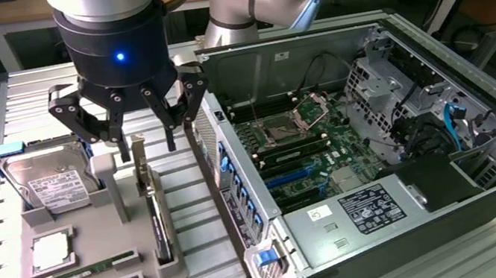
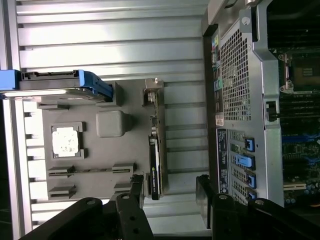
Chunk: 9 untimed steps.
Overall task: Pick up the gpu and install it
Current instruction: 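Pick up the gpu and move the gpu toward the slot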
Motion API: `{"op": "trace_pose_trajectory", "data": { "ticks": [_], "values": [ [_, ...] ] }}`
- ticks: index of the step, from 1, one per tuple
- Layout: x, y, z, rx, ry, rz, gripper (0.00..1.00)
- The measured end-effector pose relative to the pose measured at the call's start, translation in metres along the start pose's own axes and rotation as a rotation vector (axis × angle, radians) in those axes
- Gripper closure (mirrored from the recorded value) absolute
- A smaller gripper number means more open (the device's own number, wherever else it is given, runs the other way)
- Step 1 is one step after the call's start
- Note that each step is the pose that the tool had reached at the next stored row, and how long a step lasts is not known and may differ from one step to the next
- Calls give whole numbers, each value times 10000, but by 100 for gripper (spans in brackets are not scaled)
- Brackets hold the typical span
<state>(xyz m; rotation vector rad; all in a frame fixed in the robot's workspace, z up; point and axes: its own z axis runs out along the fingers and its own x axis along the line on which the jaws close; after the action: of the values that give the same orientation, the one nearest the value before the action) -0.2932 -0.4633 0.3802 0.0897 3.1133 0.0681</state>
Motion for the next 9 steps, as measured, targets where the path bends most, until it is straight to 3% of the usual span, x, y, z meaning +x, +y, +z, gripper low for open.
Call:
{"op": "trace_pose_trajectory", "data": {
  "ticks": [9],
  "values": [
    [0,-1,17,2,0,-1,46]
  ]
}}
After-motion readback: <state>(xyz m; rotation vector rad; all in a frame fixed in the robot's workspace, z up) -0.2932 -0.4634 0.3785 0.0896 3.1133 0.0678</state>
